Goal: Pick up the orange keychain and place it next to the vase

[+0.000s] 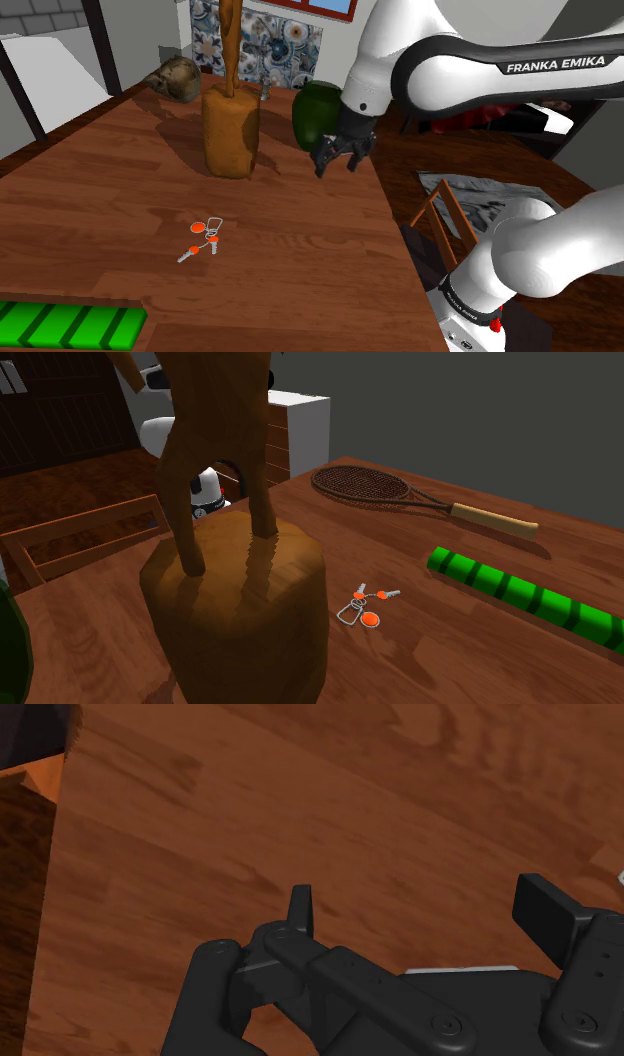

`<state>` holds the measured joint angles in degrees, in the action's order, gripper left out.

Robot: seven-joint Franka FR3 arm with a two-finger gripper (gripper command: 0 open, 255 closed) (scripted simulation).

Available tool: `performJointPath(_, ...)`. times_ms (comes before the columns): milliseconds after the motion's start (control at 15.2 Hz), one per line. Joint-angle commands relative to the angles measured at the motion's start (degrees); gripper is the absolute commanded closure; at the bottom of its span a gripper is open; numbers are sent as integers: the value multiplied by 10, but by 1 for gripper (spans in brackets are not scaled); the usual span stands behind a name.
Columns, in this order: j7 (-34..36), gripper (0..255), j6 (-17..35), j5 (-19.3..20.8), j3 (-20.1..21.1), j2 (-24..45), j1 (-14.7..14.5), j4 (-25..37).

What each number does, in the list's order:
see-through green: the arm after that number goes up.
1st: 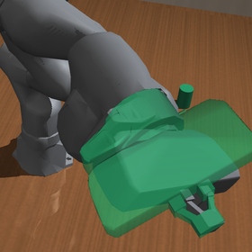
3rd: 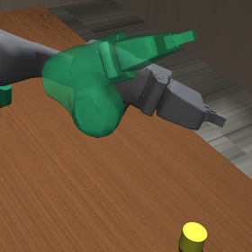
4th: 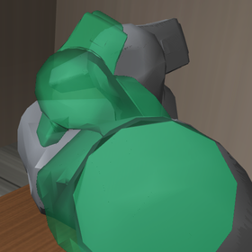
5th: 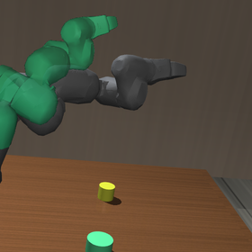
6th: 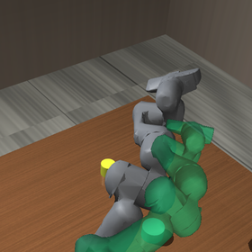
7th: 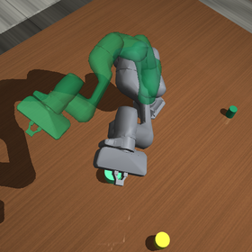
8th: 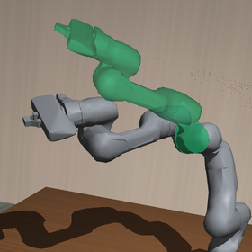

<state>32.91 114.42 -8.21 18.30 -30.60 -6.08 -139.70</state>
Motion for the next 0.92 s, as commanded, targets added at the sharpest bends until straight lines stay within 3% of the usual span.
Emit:
performJointPath(0,34,0,21,-2,25,34,-1,15)
performJointPath(462,159,0,87,32,108,173,7,88)
performJointPath(858,289,0,117,121,158,317,2,181)
